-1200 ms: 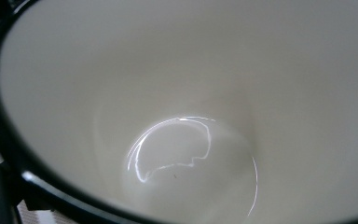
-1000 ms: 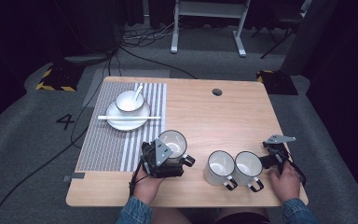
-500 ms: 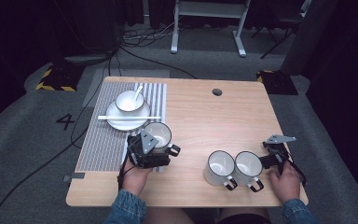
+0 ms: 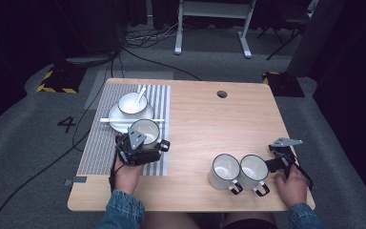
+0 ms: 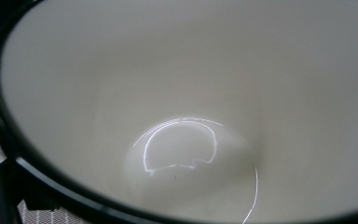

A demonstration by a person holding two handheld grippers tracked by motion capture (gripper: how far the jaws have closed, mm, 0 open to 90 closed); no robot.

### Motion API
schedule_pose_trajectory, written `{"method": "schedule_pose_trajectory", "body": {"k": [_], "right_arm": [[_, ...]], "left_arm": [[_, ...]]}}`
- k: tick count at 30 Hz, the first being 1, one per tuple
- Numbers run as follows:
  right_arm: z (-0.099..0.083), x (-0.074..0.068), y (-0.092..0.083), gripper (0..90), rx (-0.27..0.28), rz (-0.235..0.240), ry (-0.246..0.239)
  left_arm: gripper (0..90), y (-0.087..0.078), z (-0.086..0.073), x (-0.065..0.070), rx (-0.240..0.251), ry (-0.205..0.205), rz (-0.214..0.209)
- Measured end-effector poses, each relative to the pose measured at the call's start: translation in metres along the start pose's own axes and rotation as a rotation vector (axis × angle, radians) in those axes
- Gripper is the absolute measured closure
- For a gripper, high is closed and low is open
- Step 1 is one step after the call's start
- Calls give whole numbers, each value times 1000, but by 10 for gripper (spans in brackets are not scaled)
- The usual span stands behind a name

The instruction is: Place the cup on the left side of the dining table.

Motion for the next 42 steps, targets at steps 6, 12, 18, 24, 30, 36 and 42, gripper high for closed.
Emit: {"method": "schedule_pose_trajectory", "body": {"k": [6,12,18,24,30,36,42], "right_arm": [[0,0,0,2,0,0,0],[0,0,0,2,0,0,0],[0,0,0,2,0,0,0],[0,0,0,2,0,0,0],[0,0,0,2,0,0,0],[0,0,0,2,1,-1,1],[0,0,0,2,0,-2,4]], "left_arm": [[32,6,-5,-18,-20,-19,48],[32,15,-13,-32,-52,-48,93],[32,27,-21,-41,-104,-47,115],[32,40,-28,-43,-170,-42,119],[32,51,-37,-45,-209,-29,129],[32,56,-41,-44,-229,-12,131],[31,58,-43,-43,-241,-10,123]]}}
Point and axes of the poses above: each handheld gripper's, and its own axes: y roughly forward along the jaws, z roughly out of its top, x roughly to its right, the point moved 2 cm from there along y, roughly forward along the jaws, and after that the axes turned 13 degrees about z, right-handed, at the moved point
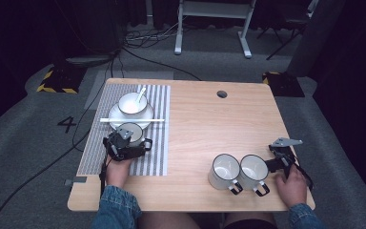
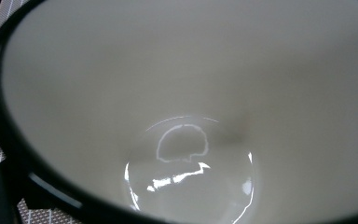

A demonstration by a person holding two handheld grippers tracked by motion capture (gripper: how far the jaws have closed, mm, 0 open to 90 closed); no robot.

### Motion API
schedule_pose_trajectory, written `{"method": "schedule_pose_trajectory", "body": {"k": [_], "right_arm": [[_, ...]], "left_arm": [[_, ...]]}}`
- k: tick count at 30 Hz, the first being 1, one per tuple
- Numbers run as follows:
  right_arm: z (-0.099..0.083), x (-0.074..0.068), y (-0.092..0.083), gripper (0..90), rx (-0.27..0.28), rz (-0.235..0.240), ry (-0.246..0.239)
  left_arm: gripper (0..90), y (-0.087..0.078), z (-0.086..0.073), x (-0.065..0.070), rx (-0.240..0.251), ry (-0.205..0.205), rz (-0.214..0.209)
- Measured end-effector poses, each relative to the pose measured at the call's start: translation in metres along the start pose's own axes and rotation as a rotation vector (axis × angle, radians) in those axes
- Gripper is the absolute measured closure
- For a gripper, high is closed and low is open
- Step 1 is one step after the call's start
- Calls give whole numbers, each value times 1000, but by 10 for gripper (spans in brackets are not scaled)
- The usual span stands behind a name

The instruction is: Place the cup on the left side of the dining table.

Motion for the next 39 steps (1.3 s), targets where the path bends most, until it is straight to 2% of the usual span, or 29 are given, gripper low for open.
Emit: {"method": "schedule_pose_trajectory", "body": {"k": [4,7,10,16,23,26,27,35,39], "right_arm": [[0,0,0,2,0,0,5],[0,0,0,2,0,0,0],[0,0,0,2,0,0,1],[0,0,0,2,0,0,6],[0,0,0,2,0,0,5],[0,0,0,2,0,0,0],[0,0,0,2,0,0,3],[0,0,0,2,0,0,2],[0,0,0,2,1,0,-2]], "left_arm": [[31,0,-2,-3,1,-12,-18],[28,-1,-4,-8,-27,-25,-39],[28,-1,-7,-10,-17,-43,-58],[27,-2,-8,-10,-12,-46,-56],[3,-10,-6,-12,4,-31,-46],[0,-18,-6,-15,0,-14,-57],[0,-20,-7,-14,4,-23,-59],[0,-43,-9,-20,38,-16,-78],[0,-53,-11,-21,51,6,-90]]}}
Point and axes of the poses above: each handheld gripper's, and its own axes: y roughly forward along the jaws, z roughly out of its top, x roughly to its right, the point moved 2 cm from there along y, roughly forward along the jaws, and after that the axes turned 13 degrees about z, right-handed, at the moved point
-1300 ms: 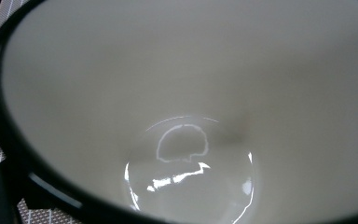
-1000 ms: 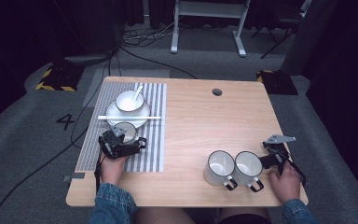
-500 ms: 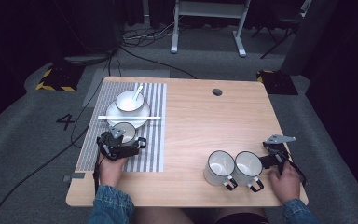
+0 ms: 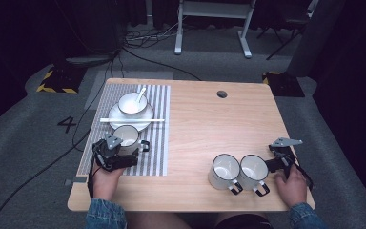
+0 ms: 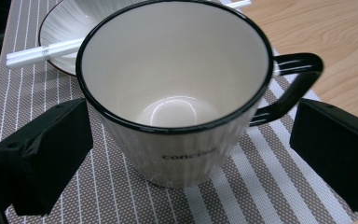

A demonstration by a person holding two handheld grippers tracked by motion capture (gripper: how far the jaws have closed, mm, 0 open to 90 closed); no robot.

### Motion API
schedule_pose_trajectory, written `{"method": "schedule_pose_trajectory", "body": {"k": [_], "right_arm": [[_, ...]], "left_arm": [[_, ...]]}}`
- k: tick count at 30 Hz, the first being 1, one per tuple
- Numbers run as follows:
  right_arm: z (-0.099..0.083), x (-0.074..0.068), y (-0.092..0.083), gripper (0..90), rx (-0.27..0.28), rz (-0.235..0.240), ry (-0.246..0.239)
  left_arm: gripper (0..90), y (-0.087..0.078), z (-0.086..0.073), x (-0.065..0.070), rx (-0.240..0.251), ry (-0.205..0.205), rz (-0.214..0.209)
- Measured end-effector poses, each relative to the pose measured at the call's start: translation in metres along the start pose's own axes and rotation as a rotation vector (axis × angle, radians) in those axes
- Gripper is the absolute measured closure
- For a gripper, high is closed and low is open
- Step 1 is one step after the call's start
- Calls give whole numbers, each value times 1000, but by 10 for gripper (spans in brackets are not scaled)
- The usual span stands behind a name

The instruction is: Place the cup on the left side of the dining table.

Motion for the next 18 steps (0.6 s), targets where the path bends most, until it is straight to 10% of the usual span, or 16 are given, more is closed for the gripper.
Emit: {"method": "schedule_pose_trajectory", "body": {"k": [18], "right_arm": [[0,0,0,2,0,0,0]], "left_arm": [[0,-46,-26,-9,73,62,-98]]}}
Point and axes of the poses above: each handheld gripper's, and its own axes: y roughly forward along the jaws, z roughly out of its top, x roughly to its right, the point moved 2 cm from there along y, roughly forward along the jaws, and after that the axes turned 13 degrees about z, right-handed, at the moved point
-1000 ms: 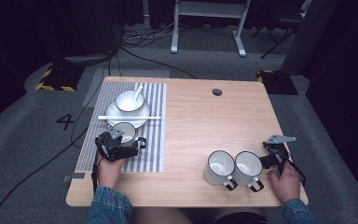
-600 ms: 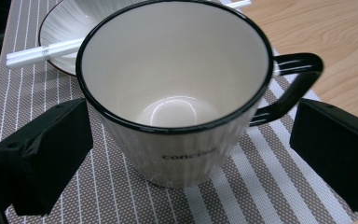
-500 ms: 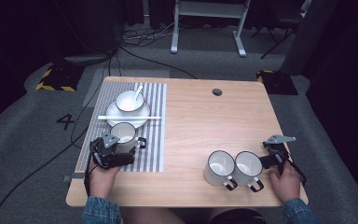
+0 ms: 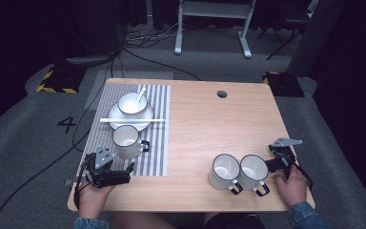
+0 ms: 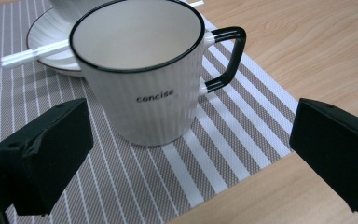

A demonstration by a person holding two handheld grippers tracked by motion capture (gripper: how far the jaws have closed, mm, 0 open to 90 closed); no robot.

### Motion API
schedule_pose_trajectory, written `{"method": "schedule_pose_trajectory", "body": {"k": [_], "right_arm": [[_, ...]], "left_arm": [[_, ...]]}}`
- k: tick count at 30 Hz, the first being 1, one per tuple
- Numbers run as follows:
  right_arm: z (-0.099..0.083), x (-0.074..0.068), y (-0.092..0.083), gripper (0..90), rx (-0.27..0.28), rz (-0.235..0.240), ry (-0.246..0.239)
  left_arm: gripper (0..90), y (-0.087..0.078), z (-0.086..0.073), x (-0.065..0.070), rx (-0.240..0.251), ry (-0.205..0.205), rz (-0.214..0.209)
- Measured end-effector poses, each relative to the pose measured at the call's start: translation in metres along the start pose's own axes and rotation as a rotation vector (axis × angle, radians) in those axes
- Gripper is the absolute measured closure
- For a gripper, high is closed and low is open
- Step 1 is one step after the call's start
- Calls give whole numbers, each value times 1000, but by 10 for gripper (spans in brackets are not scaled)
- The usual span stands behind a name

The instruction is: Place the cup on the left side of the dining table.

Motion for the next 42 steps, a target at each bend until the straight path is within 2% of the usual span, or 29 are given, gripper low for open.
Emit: {"method": "schedule_pose_trajectory", "body": {"k": [4,5,10,15,19,21,25,34,38,39,42], "right_arm": [[0,0,0,2,0,0,0],[0,0,0,2,0,0,1],[0,0,0,2,0,0,0],[0,0,0,2,0,0,0],[0,0,0,2,-1,0,1],[0,0,0,2,-1,0,1],[0,0,0,2,-1,0,0],[0,0,0,2,0,0,0],[0,0,0,2,-1,0,1],[0,0,0,2,0,0,0],[0,0,0,2,0,0,0]], "left_arm": [[2,-13,-10,-6,2,-2,-10],[3,-15,-12,-6,5,-17,-14],[17,-26,-24,-12,-1,-4,5],[26,-33,-37,-18,-31,-14,1],[26,-34,-45,-23,-80,-8,-7],[26,-32,-50,-25,-101,-20,-18],[26,-26,-59,-31,-148,-20,-8],[27,-5,-77,-36,-253,-36,13],[26,3,-82,-34,-280,-42,11],[26,6,-84,-33,-276,-35,23],[0,11,-88,-32,-206,-39,18]]}}
Point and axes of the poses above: each handheld gripper's, and its own axes: y roughly forward along the jaws, z roughly out of its top, x roughly to its right, the point moved 2 cm from there along y, roughly forward along the jaws, and after that the axes turned 13 degrees about z, right-handed, at the moved point
